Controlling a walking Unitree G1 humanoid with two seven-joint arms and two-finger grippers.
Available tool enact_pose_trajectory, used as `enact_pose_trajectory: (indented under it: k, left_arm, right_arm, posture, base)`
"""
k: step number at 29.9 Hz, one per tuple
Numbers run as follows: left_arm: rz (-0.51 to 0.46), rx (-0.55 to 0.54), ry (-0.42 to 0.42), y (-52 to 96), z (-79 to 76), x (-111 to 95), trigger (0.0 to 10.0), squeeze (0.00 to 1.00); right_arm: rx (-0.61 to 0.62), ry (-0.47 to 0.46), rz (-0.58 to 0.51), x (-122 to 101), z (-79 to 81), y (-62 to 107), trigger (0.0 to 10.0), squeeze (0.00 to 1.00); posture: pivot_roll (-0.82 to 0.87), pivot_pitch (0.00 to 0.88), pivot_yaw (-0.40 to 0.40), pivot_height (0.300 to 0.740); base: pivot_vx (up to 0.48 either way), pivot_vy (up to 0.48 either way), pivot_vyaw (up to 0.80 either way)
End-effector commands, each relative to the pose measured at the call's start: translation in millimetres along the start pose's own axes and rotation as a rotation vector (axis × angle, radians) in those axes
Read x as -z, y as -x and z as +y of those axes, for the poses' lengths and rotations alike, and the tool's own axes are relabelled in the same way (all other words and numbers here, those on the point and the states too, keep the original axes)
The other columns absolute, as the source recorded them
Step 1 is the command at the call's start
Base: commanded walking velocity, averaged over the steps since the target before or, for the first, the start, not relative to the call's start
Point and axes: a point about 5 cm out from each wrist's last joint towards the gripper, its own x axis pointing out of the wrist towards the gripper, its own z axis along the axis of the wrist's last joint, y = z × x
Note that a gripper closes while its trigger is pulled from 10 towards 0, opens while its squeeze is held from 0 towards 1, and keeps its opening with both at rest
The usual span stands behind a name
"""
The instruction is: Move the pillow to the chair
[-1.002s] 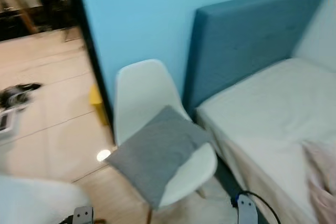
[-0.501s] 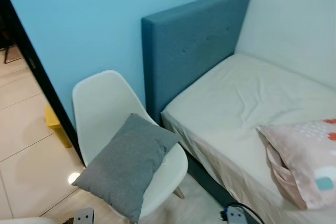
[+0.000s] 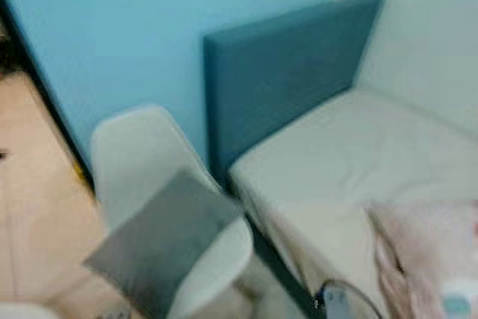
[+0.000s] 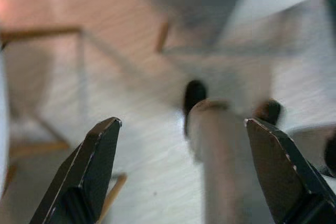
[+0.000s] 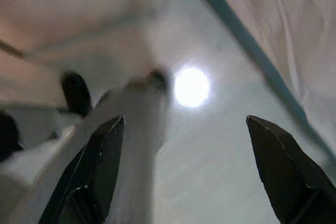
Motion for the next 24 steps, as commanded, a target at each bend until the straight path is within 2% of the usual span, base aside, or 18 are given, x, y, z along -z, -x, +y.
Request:
enact_pose_trajectory:
  k: [1,2,4,7,10,11,13,14,15,16,18,20,24]
  left_arm:
    - [0.049,-0.006,-0.005,2.3,0.8,13,10.0,0.00]
    - [0.049,-0.006,-0.005,2.3,0.8,13,10.0,0.00]
    - [0.049,-0.011,-0.003,2.5,2.0,14,10.0,0.00]
    - [0.050,-0.013,-0.001,2.6,2.7,14,10.0,0.00]
    - [0.055,-0.019,-0.003,3.2,5.4,15,10.0,0.00]
    - [0.055,-0.019,-0.003,3.2,5.4,15,10.0,0.00]
    - [0.059,-0.023,-0.004,3.5,6.8,16,10.0,0.00]
    - [0.059,-0.023,-0.004,3.5,6.8,16,10.0,0.00]
    - [0.060,-0.023,-0.006,3.5,7.0,16,10.0,0.00]
    - [0.060,-0.023,-0.006,3.5,7.0,16,10.0,0.00]
    - [0.061,-0.021,-0.011,3.5,7.1,16,10.0,0.00]
    - [0.061,-0.019,-0.014,3.4,6.6,16,10.0,0.00]
    - [0.060,-0.018,-0.013,3.3,6.0,16,10.0,0.00]
  right_arm:
    - [0.003,-0.005,0.002,4,6.2,-0.1,10.0,0.00]
    - [0.003,-0.005,0.002,4,6.2,-0.1,10.0,0.00]
    - [-0.011,-0.094,-0.084,-23,-1.3,0.1,10.0,0.00]
    - [-0.017,-0.128,-0.121,-34,-5.3,0.8,10.0,0.00]
    - [-0.097,-0.245,-0.301,-85,-8.0,7.5,10.0,0.00]
    - [-0.097,-0.245,-0.301,-85,-8.0,7.5,10.0,0.00]
    - [-0.175,-0.324,-0.425,-120,-6.3,15.8,10.0,0.00]
    - [-0.175,-0.324,-0.425,-120,-6.3,15.8,10.0,0.00]
    - [-0.204,-0.355,-0.481,-134,-6.5,20.4,10.0,0.00]
    - [-0.204,-0.355,-0.481,-134,-6.5,20.4,10.0,0.00]
    - [-0.250,-0.443,-0.599,-166,-11.9,32.6,10.0,0.00]
    - [-0.258,-0.510,-0.672,-186,-20.4,41.9,10.0,0.00]
    - [-0.242,-0.552,-0.707,-195,-28.8,46.8,10.0,0.00]
  posture:
    - [-0.07,0.078,0.018,0.740]
    - [-0.07,0.078,0.018,0.740]
    - [-0.07,0.078,0.018,0.740]
    - [-0.07,0.073,0.017,0.740]
    - [-0.08,0.070,0.023,0.740]
    - [-0.08,0.070,0.023,0.740]
    - [-0.08,0.069,0.024,0.740]
    - [-0.08,0.069,0.024,0.740]
    - [-0.08,0.071,0.027,0.740]
    - [-0.08,0.071,0.027,0.740]
    - [-0.08,0.073,0.026,0.740]
    - [-0.08,0.073,0.026,0.740]
    - [-0.08,0.078,0.024,0.740]
  base:
    - [0.000,0.000,-0.74]
    - [0.000,0.000,-0.74]
    - [0.000,0.000,-0.74]
    - [0.000,0.000,-0.74]
    - [0.000,0.000,-0.74]
    - [0.000,0.000,-0.74]
    - [0.000,0.000,-0.74]
    - [0.000,0.000,-0.74]
    - [0.000,0.000,-0.74]
    - [0.000,0.000,-0.74]
    - [0.000,0.000,-0.74]
    - [0.000,0.000,-0.74]
    - [0.000,0.000,-0.74]
